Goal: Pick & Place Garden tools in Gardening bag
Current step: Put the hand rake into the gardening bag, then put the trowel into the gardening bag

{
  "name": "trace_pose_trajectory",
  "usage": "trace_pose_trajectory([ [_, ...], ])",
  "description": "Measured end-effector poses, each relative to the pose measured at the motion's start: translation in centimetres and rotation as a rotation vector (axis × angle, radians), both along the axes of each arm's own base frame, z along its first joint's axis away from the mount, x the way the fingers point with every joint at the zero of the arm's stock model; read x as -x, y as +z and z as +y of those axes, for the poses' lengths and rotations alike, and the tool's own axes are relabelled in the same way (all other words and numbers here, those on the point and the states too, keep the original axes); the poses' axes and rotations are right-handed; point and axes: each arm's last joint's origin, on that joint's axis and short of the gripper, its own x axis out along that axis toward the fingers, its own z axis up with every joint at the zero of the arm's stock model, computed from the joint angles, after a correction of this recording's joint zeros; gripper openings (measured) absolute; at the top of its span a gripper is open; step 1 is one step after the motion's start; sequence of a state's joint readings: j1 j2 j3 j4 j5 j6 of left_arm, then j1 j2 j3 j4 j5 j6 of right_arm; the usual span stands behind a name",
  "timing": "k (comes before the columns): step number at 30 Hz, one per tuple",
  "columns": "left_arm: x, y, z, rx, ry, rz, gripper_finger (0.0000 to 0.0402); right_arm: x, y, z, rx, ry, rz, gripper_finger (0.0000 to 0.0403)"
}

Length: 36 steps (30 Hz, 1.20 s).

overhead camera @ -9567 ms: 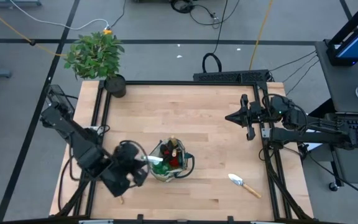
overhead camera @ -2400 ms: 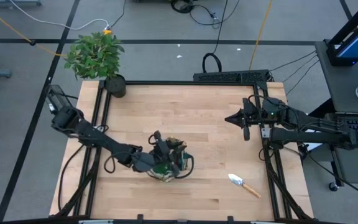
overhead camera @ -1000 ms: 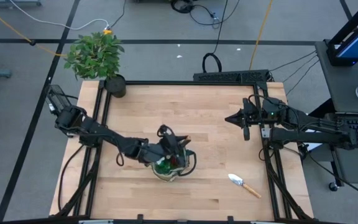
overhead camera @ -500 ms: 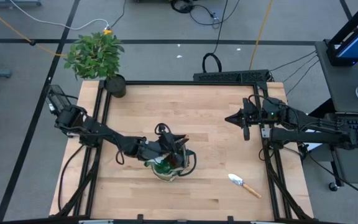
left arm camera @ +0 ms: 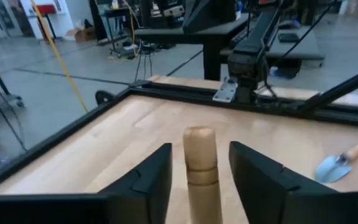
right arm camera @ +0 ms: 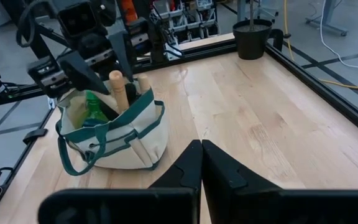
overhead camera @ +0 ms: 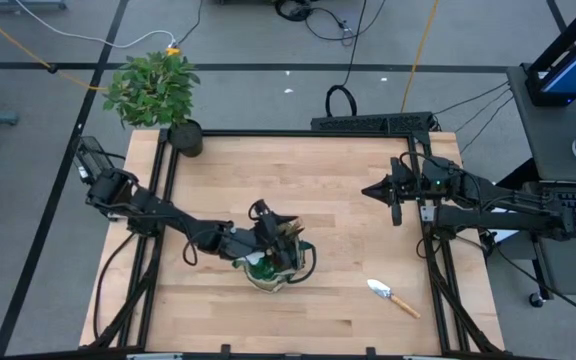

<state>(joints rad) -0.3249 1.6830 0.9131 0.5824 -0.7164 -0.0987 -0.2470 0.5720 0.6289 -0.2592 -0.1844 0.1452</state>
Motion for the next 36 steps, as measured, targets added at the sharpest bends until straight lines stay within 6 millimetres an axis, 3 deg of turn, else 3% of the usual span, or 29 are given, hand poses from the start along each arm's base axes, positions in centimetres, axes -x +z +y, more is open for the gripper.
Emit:
trace_pose_trajectory([
  [8, 1.4, 2.6, -0.6, -0.101, 0.019, -0.022, 0.0189, 0.0, 0.0, 0.0, 0.0, 0.001, 0.0, 0.0],
  [19, 4.0, 7.3, -0.3, -0.058, 0.039, -0.158, 0.019, 0.0, 0.0, 0.1, -0.026, 0.017, -0.002, 0.0],
  [27, 7.4, 10.2, -1.6, -0.01, 0.011, -0.202, 0.0191, 0.0, 0.1, 1.5, -0.123, 0.316, -0.012, 0.0],
  [36, 10.5, 9.8, -3.5, 0.104, -0.023, -0.108, 0.0191, -0.2, -0.1, 5.0, -0.14, 0.575, 0.025, 0.0],
])
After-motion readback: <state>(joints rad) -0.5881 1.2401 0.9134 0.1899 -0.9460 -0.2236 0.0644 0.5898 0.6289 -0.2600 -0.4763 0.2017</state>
